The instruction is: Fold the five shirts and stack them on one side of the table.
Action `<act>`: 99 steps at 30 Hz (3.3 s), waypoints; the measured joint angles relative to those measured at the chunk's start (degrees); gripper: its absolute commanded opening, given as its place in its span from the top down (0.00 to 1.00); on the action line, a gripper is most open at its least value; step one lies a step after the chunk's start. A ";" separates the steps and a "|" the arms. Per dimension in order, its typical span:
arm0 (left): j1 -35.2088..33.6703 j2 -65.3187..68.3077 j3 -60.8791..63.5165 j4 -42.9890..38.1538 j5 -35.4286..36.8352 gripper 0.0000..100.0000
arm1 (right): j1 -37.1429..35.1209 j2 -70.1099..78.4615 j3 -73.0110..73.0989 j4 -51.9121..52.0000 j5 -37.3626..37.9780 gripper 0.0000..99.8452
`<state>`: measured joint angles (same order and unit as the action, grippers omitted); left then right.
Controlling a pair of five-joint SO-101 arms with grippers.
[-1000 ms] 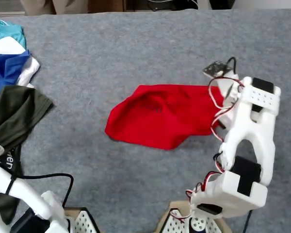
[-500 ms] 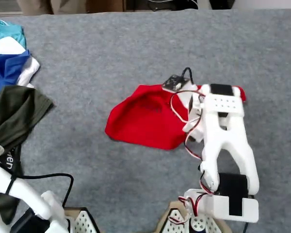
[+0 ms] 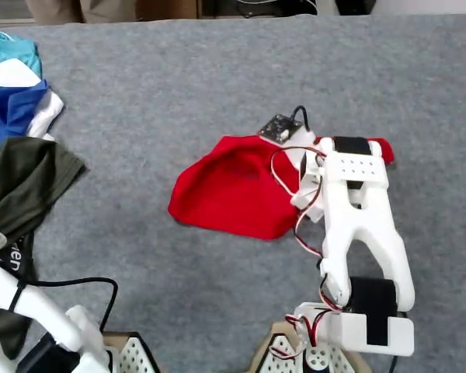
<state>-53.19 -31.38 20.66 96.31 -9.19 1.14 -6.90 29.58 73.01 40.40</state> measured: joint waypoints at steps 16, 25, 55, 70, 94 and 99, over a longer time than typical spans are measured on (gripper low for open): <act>0.00 0.00 0.00 0.00 0.00 0.98 | 0.18 -0.26 -1.23 2.90 0.00 0.77; 0.00 0.00 0.00 0.00 0.00 0.98 | 1.49 -3.34 -2.11 4.48 0.35 0.77; 0.00 0.00 0.00 0.00 0.00 0.98 | 5.36 6.68 -5.36 -2.99 -0.53 0.98; 0.00 0.00 0.00 0.00 0.00 0.98 | 5.36 6.68 -26.20 5.10 -3.34 0.99; 47.47 16.26 4.31 -17.49 29.71 0.67 | 8.79 2.20 -30.77 -6.33 -9.49 0.99; 56.97 21.89 4.22 -20.40 30.77 0.67 | 11.43 2.20 -21.89 -16.26 -13.01 0.99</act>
<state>3.78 -9.49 24.88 75.91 21.58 12.57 -4.70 7.69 56.75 27.38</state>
